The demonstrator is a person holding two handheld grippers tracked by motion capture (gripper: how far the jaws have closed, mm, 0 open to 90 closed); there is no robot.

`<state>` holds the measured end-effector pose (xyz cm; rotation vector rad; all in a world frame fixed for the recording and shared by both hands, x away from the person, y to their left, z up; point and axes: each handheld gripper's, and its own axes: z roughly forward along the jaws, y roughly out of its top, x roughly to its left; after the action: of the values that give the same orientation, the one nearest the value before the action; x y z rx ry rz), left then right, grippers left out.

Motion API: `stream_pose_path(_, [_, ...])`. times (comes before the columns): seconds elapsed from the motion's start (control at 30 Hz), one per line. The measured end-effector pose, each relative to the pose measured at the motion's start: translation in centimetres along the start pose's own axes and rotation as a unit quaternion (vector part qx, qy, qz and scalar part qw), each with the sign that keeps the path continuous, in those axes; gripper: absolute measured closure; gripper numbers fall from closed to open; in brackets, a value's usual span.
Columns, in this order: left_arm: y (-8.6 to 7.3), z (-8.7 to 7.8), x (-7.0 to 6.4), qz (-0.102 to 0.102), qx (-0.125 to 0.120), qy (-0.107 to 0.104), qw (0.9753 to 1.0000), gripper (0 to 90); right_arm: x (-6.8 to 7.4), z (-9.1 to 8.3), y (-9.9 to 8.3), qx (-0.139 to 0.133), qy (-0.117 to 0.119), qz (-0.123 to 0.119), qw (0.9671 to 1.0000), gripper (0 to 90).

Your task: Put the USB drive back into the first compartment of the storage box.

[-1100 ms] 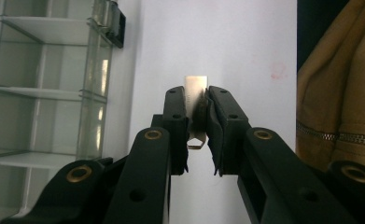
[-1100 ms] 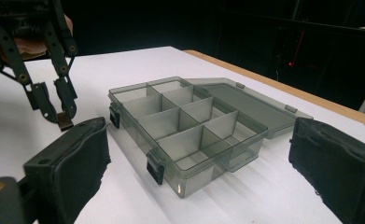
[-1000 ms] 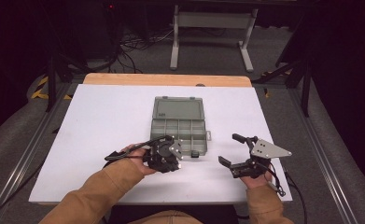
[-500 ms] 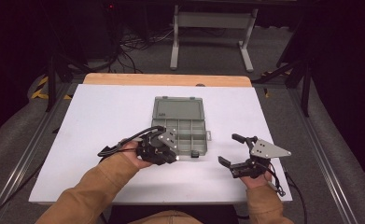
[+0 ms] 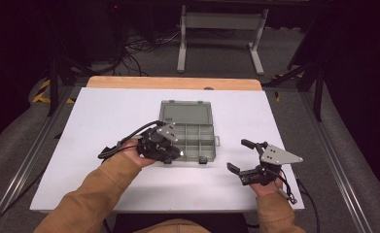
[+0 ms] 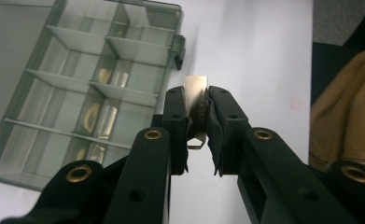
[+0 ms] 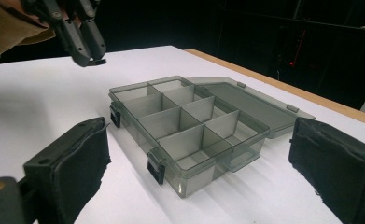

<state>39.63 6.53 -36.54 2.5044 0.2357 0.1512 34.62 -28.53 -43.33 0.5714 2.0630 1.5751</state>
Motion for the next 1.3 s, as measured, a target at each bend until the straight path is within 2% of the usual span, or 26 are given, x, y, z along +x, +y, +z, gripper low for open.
stream_pose_path(0.17, [-0.3, -0.1, 1.1, -0.022, -0.003, 0.011, 0.9997, 78.3, 0.0, 0.0, 0.0, 0.000, 0.001, 0.000, 1.0000, 5.5])
stream_pose_path(0.37, [-0.7, -0.1, 2.5, -0.053, -0.009, 0.026, 0.9982, 78.3, 0.0, 0.0, 0.0, -0.001, 0.001, -0.001, 1.0000, 5.5])
stream_pose_path(0.7, [-1.4, 0.2, 4.6, -0.103, -0.014, 0.055, 0.9930, 78.3, 0.0, 0.1, 0.0, 0.001, 0.002, 0.001, 1.0000, 5.5])
stream_pose_path(0.97, [-2.0, 1.0, 6.2, -0.134, -0.013, 0.067, 0.9887, 78.3, 0.0, 0.1, 0.0, 0.001, 0.003, 0.001, 1.0000, 5.5])
stream_pose_path(1.3, [-2.3, 1.7, 7.5, -0.154, -0.005, 0.077, 0.9851, 78.3, 0.0, 0.1, -0.1, 0.000, 0.003, 0.002, 1.0000, 5.5])
